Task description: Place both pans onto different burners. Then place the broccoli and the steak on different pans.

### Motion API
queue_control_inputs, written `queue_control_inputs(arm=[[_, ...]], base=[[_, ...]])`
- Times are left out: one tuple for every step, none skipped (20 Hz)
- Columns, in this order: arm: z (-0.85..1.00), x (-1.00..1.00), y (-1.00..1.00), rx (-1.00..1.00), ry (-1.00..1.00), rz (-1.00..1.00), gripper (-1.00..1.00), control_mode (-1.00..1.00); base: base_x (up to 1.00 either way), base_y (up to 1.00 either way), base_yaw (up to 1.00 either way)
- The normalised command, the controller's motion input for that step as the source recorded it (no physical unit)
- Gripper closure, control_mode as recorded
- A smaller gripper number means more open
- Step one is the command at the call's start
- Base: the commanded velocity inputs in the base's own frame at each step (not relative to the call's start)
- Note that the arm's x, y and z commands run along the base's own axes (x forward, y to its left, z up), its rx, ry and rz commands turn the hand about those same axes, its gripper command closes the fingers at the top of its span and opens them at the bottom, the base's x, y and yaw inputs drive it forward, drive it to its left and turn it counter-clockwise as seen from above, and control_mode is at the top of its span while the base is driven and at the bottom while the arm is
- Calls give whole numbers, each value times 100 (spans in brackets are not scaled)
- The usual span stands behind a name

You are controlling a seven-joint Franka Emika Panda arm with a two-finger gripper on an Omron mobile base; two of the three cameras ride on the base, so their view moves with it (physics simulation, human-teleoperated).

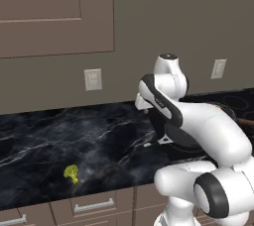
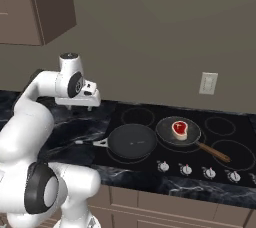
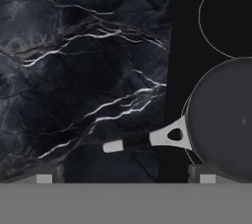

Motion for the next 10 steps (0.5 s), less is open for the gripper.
queue_control_inputs(arm=[[0, -26, 44, 0, 0, 0, -100, -100], [0, -25, 48, 0, 0, 0, -100, -100], [0, -20, 51, 0, 0, 0, -100, -100], [0, -17, 52, 0, 0, 0, -100, -100], [0, -18, 51, 0, 0, 0, -100, -100], [0, -12, 51, 0, 0, 0, -100, -100], [0, -15, 53, 0, 0, 0, -100, -100], [0, -12, 52, 0, 0, 0, -100, -100], [0, -11, 52, 0, 0, 0, -100, -100], [0, -9, 49, 0, 0, 0, -100, -100]], base=[[0, 0, 0], [0, 0, 0], [0, 0, 0], [0, 0, 0], [0, 0, 0], [0, 0, 0], [0, 0, 0], [0, 0, 0], [0, 0, 0], [0, 0, 0]])
